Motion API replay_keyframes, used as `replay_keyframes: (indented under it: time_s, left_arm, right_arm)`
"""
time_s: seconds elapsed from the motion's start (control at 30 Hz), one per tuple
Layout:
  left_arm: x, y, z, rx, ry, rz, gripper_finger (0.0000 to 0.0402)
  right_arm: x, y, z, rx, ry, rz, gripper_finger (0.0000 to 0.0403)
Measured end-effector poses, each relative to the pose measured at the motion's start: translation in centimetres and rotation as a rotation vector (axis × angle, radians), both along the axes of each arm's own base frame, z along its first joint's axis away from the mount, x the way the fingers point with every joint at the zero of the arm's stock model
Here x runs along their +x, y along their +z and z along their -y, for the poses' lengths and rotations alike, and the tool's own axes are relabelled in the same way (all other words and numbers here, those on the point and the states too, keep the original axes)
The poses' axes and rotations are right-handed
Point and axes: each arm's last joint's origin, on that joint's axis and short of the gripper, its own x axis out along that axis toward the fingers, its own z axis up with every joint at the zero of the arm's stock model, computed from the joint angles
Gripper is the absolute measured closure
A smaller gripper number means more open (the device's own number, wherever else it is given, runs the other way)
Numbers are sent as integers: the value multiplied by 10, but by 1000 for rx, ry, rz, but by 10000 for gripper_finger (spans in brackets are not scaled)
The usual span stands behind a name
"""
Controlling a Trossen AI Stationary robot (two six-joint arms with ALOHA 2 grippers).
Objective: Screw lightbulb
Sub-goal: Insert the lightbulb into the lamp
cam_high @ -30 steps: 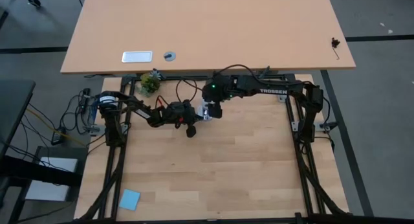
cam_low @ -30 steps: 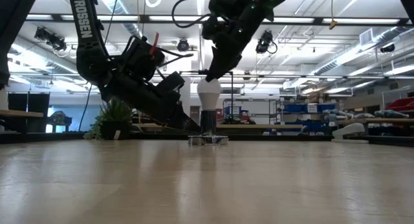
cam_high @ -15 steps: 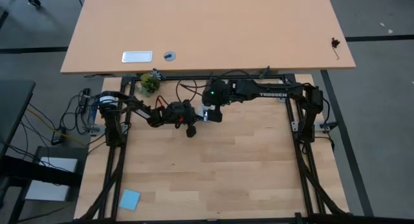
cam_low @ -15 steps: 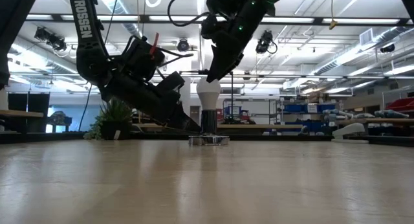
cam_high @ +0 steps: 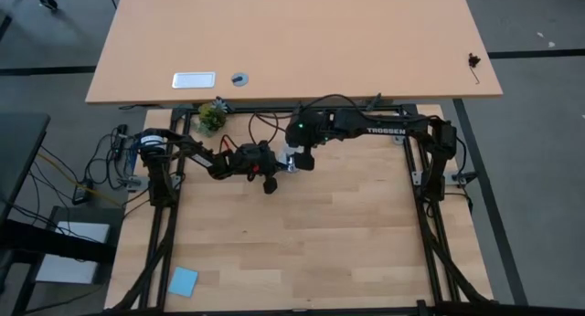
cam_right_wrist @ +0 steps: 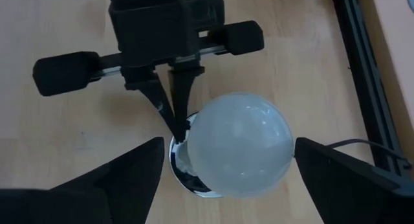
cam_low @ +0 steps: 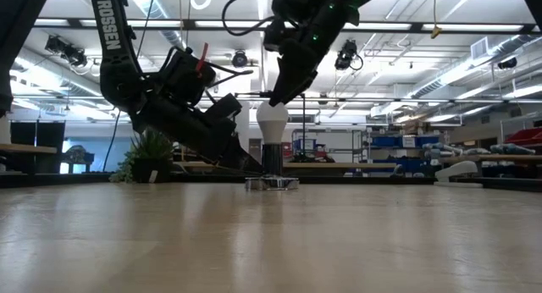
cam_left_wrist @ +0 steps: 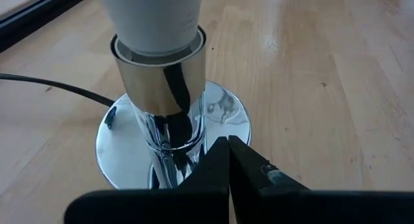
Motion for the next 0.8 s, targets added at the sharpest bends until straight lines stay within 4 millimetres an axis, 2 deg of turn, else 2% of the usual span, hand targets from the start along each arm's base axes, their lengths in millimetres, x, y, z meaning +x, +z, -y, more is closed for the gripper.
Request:
replay_keyframes:
  time_s: [0.4,0.53,0.7,0.8]
  left_arm:
    - [0,0,0,0,0,0,401]
    - [0,0,0,-1,0,0,401]
    - [0,0,0,0,0,2,401]
    - [0,0,0,0,0,1,401]
  right_arm:
    - [0,0,1,40,-56,11,63]
    - [-1,0,1,133,-197,30,84]
    - [-6,-3,1,289,-464,23,105]
    - [-8,-5,1,324,-491,2,106]
